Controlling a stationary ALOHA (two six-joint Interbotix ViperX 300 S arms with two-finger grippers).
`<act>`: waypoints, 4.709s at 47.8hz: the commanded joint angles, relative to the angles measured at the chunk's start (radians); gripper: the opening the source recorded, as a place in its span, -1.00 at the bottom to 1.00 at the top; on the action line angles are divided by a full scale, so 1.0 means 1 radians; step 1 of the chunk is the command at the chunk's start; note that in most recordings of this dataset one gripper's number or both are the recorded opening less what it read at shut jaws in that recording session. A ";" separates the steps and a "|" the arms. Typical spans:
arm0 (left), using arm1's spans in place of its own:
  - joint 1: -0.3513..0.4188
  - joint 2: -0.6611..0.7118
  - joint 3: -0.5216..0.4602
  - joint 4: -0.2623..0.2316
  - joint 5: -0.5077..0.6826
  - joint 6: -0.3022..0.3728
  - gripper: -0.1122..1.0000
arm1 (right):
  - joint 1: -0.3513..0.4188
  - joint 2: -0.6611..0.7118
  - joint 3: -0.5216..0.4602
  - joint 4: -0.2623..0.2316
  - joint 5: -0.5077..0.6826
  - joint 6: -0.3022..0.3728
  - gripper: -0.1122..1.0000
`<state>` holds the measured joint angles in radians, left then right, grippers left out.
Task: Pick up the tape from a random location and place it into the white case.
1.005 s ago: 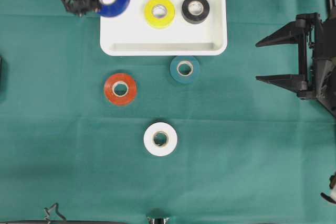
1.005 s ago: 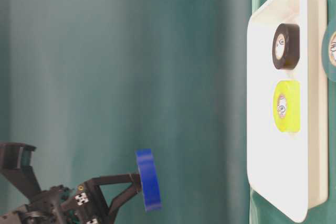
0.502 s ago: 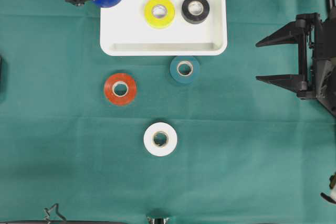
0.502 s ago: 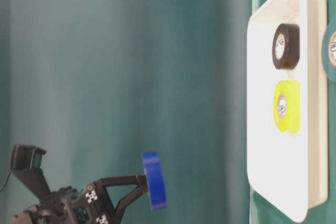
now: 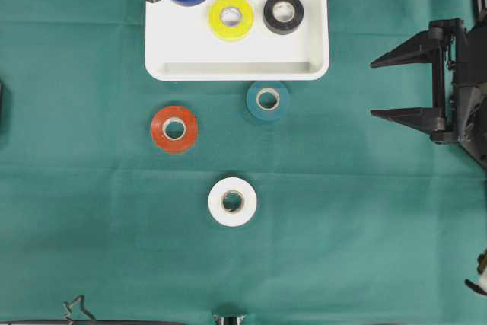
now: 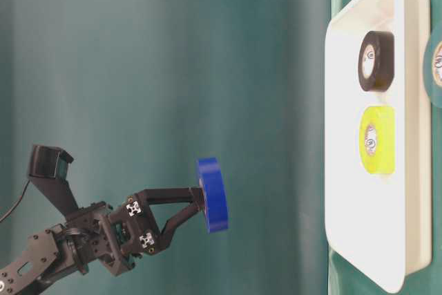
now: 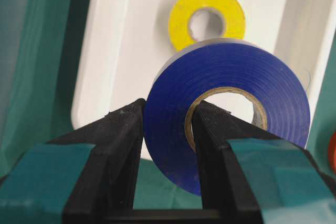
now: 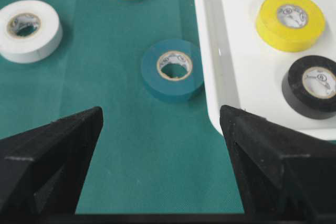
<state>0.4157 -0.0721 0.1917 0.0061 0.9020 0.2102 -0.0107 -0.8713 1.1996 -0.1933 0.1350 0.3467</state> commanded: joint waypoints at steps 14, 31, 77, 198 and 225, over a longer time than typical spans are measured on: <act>0.000 -0.029 -0.002 0.002 -0.002 0.000 -0.37 | -0.002 0.005 -0.029 -0.008 -0.003 -0.002 0.76; 0.000 -0.029 -0.002 0.002 0.002 -0.002 -0.37 | 0.000 0.005 -0.031 -0.008 0.003 -0.002 0.76; 0.000 -0.014 0.017 0.000 -0.006 -0.003 -0.37 | 0.000 0.003 -0.032 -0.014 0.008 -0.002 0.76; 0.044 0.011 0.060 0.008 -0.038 0.009 0.95 | -0.005 0.005 -0.048 -0.021 0.034 0.000 0.76; -0.060 -0.035 0.124 -0.002 -0.078 -0.003 0.95 | -0.005 0.005 -0.061 -0.021 0.034 -0.003 0.76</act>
<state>0.4019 -0.0721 0.3175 0.0107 0.8437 0.2086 -0.0123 -0.8713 1.1658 -0.2117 0.1733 0.3467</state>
